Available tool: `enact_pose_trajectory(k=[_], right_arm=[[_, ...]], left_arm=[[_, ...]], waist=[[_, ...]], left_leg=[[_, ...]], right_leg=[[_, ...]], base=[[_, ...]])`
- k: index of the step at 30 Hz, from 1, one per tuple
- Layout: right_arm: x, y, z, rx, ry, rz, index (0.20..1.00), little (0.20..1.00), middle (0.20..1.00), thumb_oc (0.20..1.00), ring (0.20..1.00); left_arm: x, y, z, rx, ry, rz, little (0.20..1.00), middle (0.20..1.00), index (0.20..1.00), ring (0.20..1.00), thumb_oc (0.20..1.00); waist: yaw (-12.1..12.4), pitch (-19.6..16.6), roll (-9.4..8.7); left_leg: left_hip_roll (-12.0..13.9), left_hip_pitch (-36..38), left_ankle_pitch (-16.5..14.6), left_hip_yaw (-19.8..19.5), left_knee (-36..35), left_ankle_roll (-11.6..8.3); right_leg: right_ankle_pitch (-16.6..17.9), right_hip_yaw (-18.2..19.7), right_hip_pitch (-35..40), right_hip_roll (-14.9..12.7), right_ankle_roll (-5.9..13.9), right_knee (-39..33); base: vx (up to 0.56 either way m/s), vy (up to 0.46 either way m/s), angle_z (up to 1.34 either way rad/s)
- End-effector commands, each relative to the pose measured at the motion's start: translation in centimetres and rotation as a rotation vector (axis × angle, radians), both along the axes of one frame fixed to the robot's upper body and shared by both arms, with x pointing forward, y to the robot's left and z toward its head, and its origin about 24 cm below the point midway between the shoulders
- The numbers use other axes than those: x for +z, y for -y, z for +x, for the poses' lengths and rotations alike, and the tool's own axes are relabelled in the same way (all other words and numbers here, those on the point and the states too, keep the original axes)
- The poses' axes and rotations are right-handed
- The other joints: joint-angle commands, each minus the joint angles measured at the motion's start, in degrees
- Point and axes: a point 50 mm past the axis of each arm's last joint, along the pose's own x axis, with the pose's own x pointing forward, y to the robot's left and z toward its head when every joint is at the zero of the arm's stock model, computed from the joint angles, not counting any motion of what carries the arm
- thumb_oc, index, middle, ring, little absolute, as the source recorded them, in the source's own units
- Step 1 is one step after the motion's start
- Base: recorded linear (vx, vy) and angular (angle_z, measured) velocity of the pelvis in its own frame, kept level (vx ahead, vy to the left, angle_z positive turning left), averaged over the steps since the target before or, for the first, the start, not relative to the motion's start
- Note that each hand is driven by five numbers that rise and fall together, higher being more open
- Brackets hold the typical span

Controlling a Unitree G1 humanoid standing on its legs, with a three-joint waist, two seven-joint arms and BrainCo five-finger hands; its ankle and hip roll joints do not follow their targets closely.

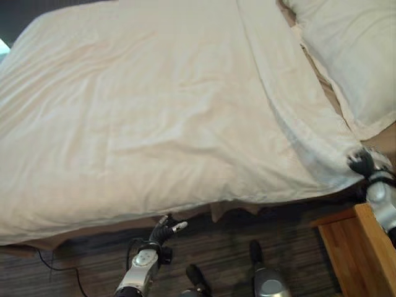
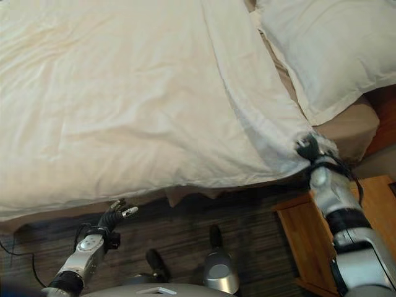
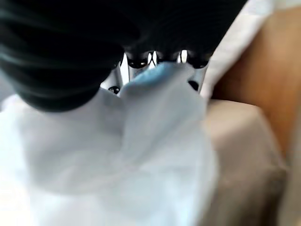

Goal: Making the bed.

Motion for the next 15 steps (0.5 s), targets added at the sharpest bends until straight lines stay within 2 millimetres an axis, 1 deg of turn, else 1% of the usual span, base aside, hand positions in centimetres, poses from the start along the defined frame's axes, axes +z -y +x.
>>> enact_pose_trajectory(k=[1,2,4,5,6,7,8,9,10,11,12,13,15], right_arm=[[-1.3,1.4,-1.6,-0.097,-0.005,0.08,1.0,1.0,1.0,1.0,1.0],[-2.3,1.7,-2.3,-0.124,-0.027,0.109,1.0,1.0,1.0,1.0,1.0],[-5.0,1.7,-4.0,-0.196,-0.061,0.22,1.0,1.0,1.0,1.0,1.0],[-6.7,1.4,-5.0,-0.235,-0.087,0.284,1.0,1.0,1.0,1.0,1.0],[-6.7,1.4,-5.1,-0.236,-0.087,0.286,1.0,1.0,1.0,1.0,1.0],[-10.7,1.0,-8.0,-0.348,-0.183,0.394,1.0,1.0,1.0,1.0,1.0],[-12.2,0.8,-9.2,-0.397,-0.226,0.431,1.0,1.0,1.0,1.0,1.0],[-12.2,0.8,-9.2,-0.397,-0.225,0.432,1.0,1.0,1.0,1.0,1.0],[-13.5,0.6,-10.4,-0.45,-0.267,0.472,1.0,1.0,1.0,1.0,1.0],[-15.9,0.5,-13.3,-0.556,-0.375,0.513,1.0,1.0,1.0,1.0,1.0],[-15.9,0.5,-13.2,-0.556,-0.374,0.514,1.0,1.0,1.0,1.0,1.0],[-17.2,0.8,-15.8,-0.662,-0.455,0.536,1.0,1.0,1.0,1.0,1.0],[-17.6,1.5,-17.7,-0.75,-0.502,0.54,1.0,1.0,1.0,1.0,1.0]], left_arm=[[0.7,-1.2,1.0,0.018,0.028,0.048,1.0,1.0,1.0,1.0,1.0],[0.7,-1.1,1.1,0.015,0.029,0.051,1.0,1.0,1.0,1.0,1.0],[0.8,-0.8,1.5,0.019,0.03,0.047,1.0,1.0,1.0,1.0,1.0],[0.8,-0.7,1.7,0.02,0.032,0.041,1.0,1.0,1.0,1.0,1.0],[0.8,-0.7,1.7,0.019,0.031,0.043,1.0,1.0,1.0,1.0,1.0],[0.6,-0.4,1.8,0.019,0.019,0.041,1.0,1.0,1.0,1.0,1.0],[0.5,-0.4,1.9,0.019,0.014,0.044,1.0,1.0,1.0,1.0,1.0],[0.5,-0.4,1.9,0.018,0.014,0.045,1.0,1.0,1.0,1.0,1.0],[0.4,-0.3,1.9,0.013,0.005,0.048,1.0,1.0,1.0,1.0,1.0],[0.3,-0.2,1.9,0.003,-0.005,0.052,1.0,1.0,1.0,1.0,1.0],[0.3,-0.2,1.9,0.003,-0.005,0.053,1.0,1.0,1.0,1.0,1.0],[0.3,-0.2,2.0,-0.007,-0.007,0.054,1.0,1.0,1.0,1.0,1.0],[0.5,-0.2,2.1,-0.017,-0.004,0.054,1.0,1.0,1.0,1.0,1.0]], waist=[[-0.5,-1.0,-3.41],[-0.6,-1.0,-3.44],[-1.1,-0.9,-3.34],[-1.3,-0.9,-3.28],[-1.2,-0.9,-3.35],[-1.3,-0.8,-3.34],[-1.2,-1.0,-3.51],[-1.2,-1.0,-3.55],[-1.2,-1.1,-3.7],[-0.7,-1.2,-4.11],[-0.7,-1.2,-4.14],[0.0,-1.3,-4.67],[0.8,-1.3,-5.17]], left_leg=[[3.4,4.9,-3.9,0.0,0.7,-5.03],[3.4,4.9,-3.9,0.0,0.7,-5.03],[3.5,5.1,-4.0,0.0,0.7,-5.02],[3.6,5.2,-4.0,0.0,0.7,-4.99],[3.6,5.2,-4.0,0.0,0.7,-5.0],[3.9,5.7,-4.3,-0.3,0.7,-4.98],[4.0,5.5,-4.0,-0.4,0.7,-5.02],[4.0,5.5,-4.0,-0.4,0.7,-5.03],[4.2,5.5,-4.0,-0.6,0.7,-5.07],[4.5,5.6,-3.9,-1.0,0.7,-5.12],[4.5,5.6,-3.9,-1.0,0.7,-5.13],[4.9,5.7,-3.7,-1.6,0.7,-5.21],[5.2,5.8,-3.7,-2.2,0.7,-5.28]], right_leg=[[-1.4,1.7,-5.0,-4.4,3.99,0.7],[-1.5,1.7,-4.9,-4.4,3.98,0.7],[-1.6,1.8,-4.8,-4.3,3.89,0.7],[-1.7,1.7,-4.7,-4.3,3.84,0.7],[-1.8,1.7,-4.7,-4.3,3.84,0.7],[-2.2,1.4,-4.0,-4.1,3.83,0.7],[-2.0,1.4,-4.1,-3.9,3.68,0.7],[-2.0,1.3,-4.1,-3.9,3.68,0.7],[-2.1,1.2,-3.9,-3.9,3.63,0.7],[-2.3,0.8,-3.3,-3.7,3.57,0.7],[-2.4,0.7,-3.3,-3.7,3.57,0.7],[-2.6,0.1,-2.6,-3.5,3.53,0.7],[-2.8,-0.5,-1.8,-3.4,3.47,0.7]], base=[[0.02,-0.037,-0.02],[0.02,-0.034,-0.02],[0.0,0.0,0.0],[0.0,0.0,0.0],[0.04,-0.032,0.02],[0.03,-0.047,0.02],[0.03,-0.047,0.02],[0.01,-0.041,0.08],[0.03,-0.055,0.14],[0.03,-0.055,0.15],[0.02,-0.09,0.13],[0.01,-0.063,0.11],[0.0,-0.069,0.15]])
